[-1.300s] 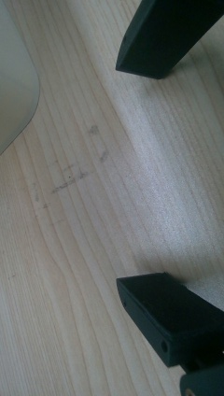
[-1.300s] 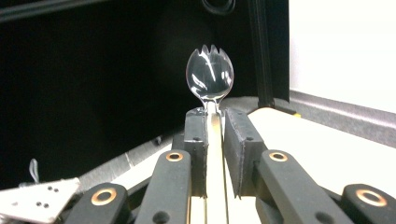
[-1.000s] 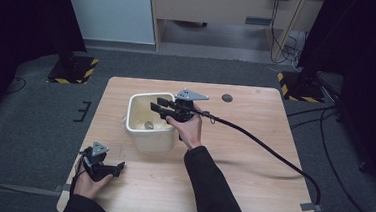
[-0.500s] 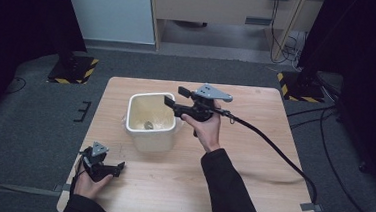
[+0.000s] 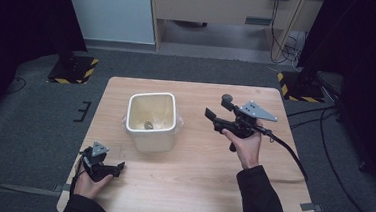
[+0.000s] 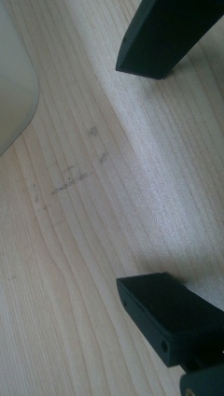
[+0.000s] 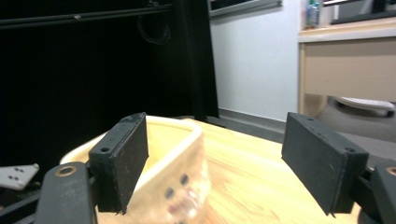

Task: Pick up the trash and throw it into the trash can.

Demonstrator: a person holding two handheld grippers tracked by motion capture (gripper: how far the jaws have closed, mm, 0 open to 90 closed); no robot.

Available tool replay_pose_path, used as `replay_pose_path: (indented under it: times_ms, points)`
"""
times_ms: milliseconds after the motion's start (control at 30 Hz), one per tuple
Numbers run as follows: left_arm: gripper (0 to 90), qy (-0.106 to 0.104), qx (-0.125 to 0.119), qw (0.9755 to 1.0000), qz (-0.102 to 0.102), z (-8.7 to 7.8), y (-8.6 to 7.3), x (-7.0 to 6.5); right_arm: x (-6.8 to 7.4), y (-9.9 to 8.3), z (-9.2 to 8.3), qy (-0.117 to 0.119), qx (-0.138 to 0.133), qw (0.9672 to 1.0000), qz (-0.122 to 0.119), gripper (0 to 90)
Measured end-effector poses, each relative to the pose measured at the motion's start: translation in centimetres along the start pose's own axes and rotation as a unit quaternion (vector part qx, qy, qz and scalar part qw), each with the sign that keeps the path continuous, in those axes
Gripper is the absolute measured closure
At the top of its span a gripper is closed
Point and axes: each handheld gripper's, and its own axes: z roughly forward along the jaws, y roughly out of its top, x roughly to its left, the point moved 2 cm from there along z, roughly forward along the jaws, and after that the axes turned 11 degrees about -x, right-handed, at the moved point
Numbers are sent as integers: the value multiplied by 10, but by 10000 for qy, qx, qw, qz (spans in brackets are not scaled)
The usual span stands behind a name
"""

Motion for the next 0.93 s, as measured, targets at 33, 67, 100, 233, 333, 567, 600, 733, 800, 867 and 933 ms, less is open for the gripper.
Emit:
replay_pose_path:
  times_ms: [33, 67, 100, 233, 333, 567, 600, 733, 800, 867, 933]
  points:
    - [0, 0, -1, 10000, 0, 0, 0, 0, -3, -1, -6, -56, 27, 10000, -31, 213]
    - [0, 0, -1, 10000, 0, 0, 0, 0, -6, -2, -11, -108, 52, 9999, -11, 208]
    - [0, 0, 0, 10000, 1, 0, 0, 0, -9, -5, -19, -188, 116, 9998, -27, 205]
    - [0, 0, 0, 10000, 2, 0, 0, 0, -18, -14, -39, -350, 270, 9990, -31, 194]
    - [0, -1, -1, 10000, 0, 0, 0, 0, -23, -24, -52, -462, 410, 9981, -17, 193]
    - [0, -1, -1, 10000, 1, 0, 0, 0, -39, -59, -89, -837, 960, 9918, 119, 202]
    - [0, -1, -1, 10000, 1, 0, 0, 0, -41, -64, -94, -934, 1086, 9896, 153, 205]
    - [0, -1, -2, 10000, 0, 0, 0, 0, -52, -87, -114, -1204, 1567, 9801, 198, 204]
    - [0, -2, -1, 10000, 0, 0, 0, 0, -58, -100, -125, -1353, 1858, 9729, 249, 201]
    - [0, -2, -1, 10000, 1, 0, 0, 0, -65, -110, -134, -1509, 2104, 9655, 269, 190]
    - [0, -2, 0, 10000, 2, 0, 0, 0, -72, -118, -143, -1674, 2348, 9572, 231, 183]
